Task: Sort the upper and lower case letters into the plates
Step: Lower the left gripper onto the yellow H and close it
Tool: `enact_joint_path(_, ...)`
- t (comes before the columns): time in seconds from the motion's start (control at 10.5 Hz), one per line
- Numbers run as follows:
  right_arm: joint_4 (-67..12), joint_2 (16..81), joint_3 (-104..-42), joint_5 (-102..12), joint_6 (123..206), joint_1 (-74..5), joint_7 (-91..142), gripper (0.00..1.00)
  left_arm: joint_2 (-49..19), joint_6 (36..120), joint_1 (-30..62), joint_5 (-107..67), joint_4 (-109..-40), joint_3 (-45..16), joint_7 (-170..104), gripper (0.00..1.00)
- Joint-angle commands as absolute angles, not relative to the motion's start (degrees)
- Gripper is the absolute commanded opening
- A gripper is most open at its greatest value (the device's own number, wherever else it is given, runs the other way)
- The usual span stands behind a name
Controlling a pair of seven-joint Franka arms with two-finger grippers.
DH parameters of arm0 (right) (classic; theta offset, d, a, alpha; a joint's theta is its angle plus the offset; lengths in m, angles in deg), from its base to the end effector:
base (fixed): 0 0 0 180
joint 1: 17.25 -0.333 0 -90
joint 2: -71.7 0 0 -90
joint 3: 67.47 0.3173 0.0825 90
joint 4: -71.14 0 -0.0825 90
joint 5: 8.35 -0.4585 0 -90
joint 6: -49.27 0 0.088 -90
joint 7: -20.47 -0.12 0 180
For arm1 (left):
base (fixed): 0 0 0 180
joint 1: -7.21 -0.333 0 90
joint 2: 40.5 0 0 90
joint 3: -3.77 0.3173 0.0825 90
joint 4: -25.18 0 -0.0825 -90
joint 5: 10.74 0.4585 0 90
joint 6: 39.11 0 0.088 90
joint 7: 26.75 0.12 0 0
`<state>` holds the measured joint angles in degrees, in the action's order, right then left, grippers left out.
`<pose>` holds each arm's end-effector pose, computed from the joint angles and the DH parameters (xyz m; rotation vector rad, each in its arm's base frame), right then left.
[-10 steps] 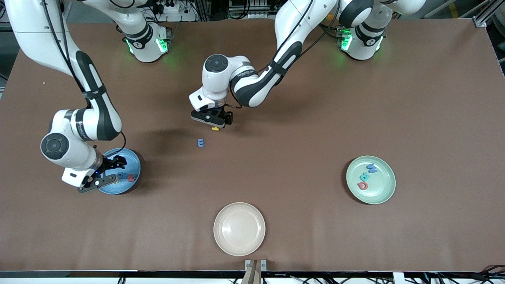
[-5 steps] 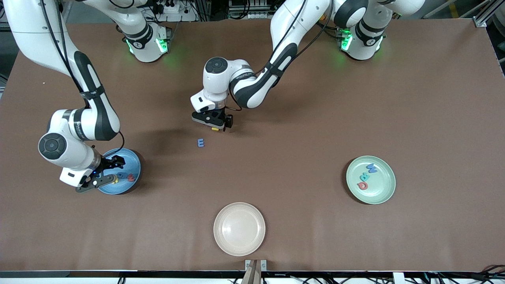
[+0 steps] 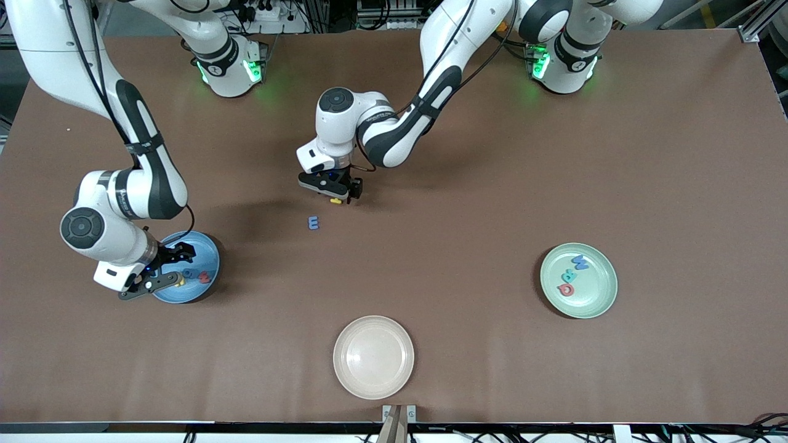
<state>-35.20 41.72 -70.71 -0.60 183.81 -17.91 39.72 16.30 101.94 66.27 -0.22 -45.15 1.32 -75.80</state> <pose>0.6901 -0.0337 0.1701 2.9667 0.5930 -0.0818 0.4100 -0.7337 0.1319 2.9410 -0.4784 0.3299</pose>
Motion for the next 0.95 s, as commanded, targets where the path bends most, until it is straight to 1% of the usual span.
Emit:
enact_joint_path(0.0, -36.62, 42.78, -69.84, 0.17, 184.45, -16.98, 39.54, 1.00, 17.86, 102.30, 68.12, 1.57, -43.64, 3.07, -75.70, 0.83)
enact_joint_path(0.38, -36.62, 42.78, -69.93, 0.17, 184.45, -17.07, 39.54, 1.00, 19.09, 104.06, 69.17, 1.57, -43.47, 4.74, -74.21, 0.82)
enact_joint_path(0.57, -36.62, 42.87, -69.93, 0.17, 184.45, -16.98, 39.54, 1.00, 19.27, 104.50, 69.35, 1.57, -43.47, 5.18, -74.03, 0.79)
enact_joint_path(0.76, -36.62, 42.78, -69.93, 0.17, 184.45, -17.07, 39.54, 1.00, 19.36, 105.12, 69.35, 1.57, -43.47, 5.18, -74.21, 0.79)
enact_joint_path(0.86, -36.62, 42.78, -69.84, 0.17, 184.36, -16.98, 39.54, 1.00, 19.27, 105.12, 69.35, 1.57, -43.47, 5.09, -74.21, 0.74)
